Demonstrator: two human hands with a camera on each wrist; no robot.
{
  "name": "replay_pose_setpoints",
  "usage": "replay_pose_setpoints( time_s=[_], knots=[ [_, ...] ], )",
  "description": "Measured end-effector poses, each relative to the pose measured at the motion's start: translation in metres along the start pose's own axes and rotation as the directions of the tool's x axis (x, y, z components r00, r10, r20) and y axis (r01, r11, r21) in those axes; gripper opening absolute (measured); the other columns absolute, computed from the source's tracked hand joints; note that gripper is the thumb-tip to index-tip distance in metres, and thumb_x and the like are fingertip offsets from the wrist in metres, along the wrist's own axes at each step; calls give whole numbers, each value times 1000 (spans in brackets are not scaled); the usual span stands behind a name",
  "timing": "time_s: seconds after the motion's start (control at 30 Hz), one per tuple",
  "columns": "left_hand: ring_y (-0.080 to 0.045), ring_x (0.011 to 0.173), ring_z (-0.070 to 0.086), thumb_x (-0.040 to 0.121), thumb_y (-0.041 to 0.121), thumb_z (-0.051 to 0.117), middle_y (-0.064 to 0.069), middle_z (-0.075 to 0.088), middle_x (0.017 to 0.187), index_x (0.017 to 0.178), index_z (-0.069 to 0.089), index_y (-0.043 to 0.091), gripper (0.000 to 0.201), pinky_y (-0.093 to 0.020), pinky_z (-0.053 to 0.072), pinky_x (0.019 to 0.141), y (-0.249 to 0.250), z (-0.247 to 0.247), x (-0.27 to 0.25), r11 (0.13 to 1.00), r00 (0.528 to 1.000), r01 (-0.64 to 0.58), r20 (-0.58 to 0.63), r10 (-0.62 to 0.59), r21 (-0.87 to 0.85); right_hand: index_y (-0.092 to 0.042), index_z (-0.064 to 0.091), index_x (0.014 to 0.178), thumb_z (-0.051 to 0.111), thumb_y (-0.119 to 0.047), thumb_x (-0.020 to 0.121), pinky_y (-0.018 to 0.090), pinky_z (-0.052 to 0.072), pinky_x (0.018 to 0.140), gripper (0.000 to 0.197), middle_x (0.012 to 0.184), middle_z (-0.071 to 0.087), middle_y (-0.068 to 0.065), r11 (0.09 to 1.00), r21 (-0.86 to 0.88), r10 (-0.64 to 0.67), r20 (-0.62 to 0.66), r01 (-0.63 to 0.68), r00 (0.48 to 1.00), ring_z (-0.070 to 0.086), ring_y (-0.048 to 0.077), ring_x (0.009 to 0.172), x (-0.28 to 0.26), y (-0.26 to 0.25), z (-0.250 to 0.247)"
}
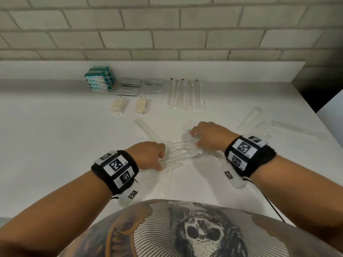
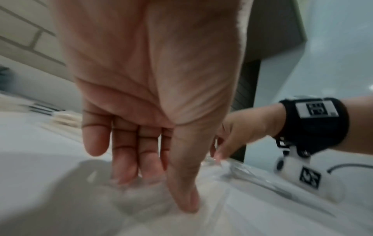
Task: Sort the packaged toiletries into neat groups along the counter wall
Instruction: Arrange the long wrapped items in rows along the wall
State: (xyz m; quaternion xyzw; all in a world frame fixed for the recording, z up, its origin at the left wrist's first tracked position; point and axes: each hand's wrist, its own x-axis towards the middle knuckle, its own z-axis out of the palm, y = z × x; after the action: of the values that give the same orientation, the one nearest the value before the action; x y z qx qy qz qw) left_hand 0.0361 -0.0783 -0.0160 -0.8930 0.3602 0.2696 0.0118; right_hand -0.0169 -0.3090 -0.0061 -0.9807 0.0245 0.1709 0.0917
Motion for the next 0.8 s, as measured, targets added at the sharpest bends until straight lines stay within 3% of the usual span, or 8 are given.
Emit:
replay_pose_setpoints(
  time_s=[0.1, 0.23, 0.33, 0.4, 0.47, 0.57, 0.67, 0.8],
  knots=[
    [-15, 88, 51, 87, 28, 60, 7, 51, 100, 105, 54, 24, 19, -25, 37, 72, 0, 2, -7, 1000, 999, -18, -26, 18, 4, -29, 50, 126, 46, -11, 89, 33, 34, 86, 41, 118, 49, 1, 984, -176, -12, -6, 11, 1000, 42, 23, 105, -1, -11, 7],
    [-15, 78, 47, 89, 22, 50, 4, 47, 94, 91, 48, 22, 3, -25, 33, 65, -2, 2, -22, 998, 990, -17, -140, 8, -61, -24, 51, 98, 42, -7, 82, 41, 33, 96, 24, 106, 52, 1, 975, -222, 32, 25, -26, 999, 42, 25, 105, 0, -12, -1],
    [-14, 65, 44, 90, 19, 46, 3, 50, 78, 85, 40, 20, 7, -27, 32, 57, 0, 2, -30, 985, 975, -2, -219, -36, -172, -22, 48, 93, 39, -10, 88, 39, 33, 90, 16, 92, 50, -1, 999, 24, 30, -62, -29, 998, 40, 24, 100, -6, -2, -10],
    [-14, 62, 43, 89, 17, 45, 3, 50, 73, 87, 41, 19, 6, -28, 32, 56, 6, 0, -30, 971, 964, -11, -260, -53, -238, -23, 49, 97, 42, -21, 95, 36, 34, 86, 7, 99, 53, 0, 964, 264, 56, -189, -5, 980, 41, 23, 101, -13, 6, -19],
    [-13, 63, 46, 88, 18, 47, 4, 52, 77, 96, 44, 20, 8, -28, 34, 57, 17, -2, -25, 964, 957, -24, -286, -55, -265, -28, 46, 94, 47, -31, 96, 34, 37, 86, 4, 105, 61, -5, 881, 464, 79, -332, 89, 940, 47, 20, 104, -20, 12, -29],
    [-12, 70, 53, 89, 31, 53, 7, 55, 83, 111, 49, 23, 23, -26, 37, 60, 40, -1, -3, 980, 940, -63, -340, -4, -187, -28, 40, 92, 51, -19, 96, 25, 45, 70, 14, 100, 67, -1, 711, 683, 188, -416, 169, 890, 61, 17, 94, -31, 25, -41],
    [-18, 92, 56, 86, 44, 59, 1, 53, 109, 121, 50, 23, 42, -27, 42, 75, 59, 3, 22, 997, 955, -56, -295, 39, -52, -19, 46, 101, 57, -18, 93, 32, 49, 66, 14, 97, 61, 4, 737, 671, 236, -365, 78, 901, 58, 19, 78, -43, 41, -42],
    [-24, 97, 56, 88, 40, 57, -5, 44, 113, 116, 53, 17, 37, -29, 42, 76, 65, 7, 41, 997, 971, -34, -232, 51, 76, -16, 53, 82, 68, -26, 86, 26, 39, 57, 19, 76, 54, -1, 785, 610, 334, -273, -107, 902, 50, 15, 66, -59, 68, -23]
  ],
)
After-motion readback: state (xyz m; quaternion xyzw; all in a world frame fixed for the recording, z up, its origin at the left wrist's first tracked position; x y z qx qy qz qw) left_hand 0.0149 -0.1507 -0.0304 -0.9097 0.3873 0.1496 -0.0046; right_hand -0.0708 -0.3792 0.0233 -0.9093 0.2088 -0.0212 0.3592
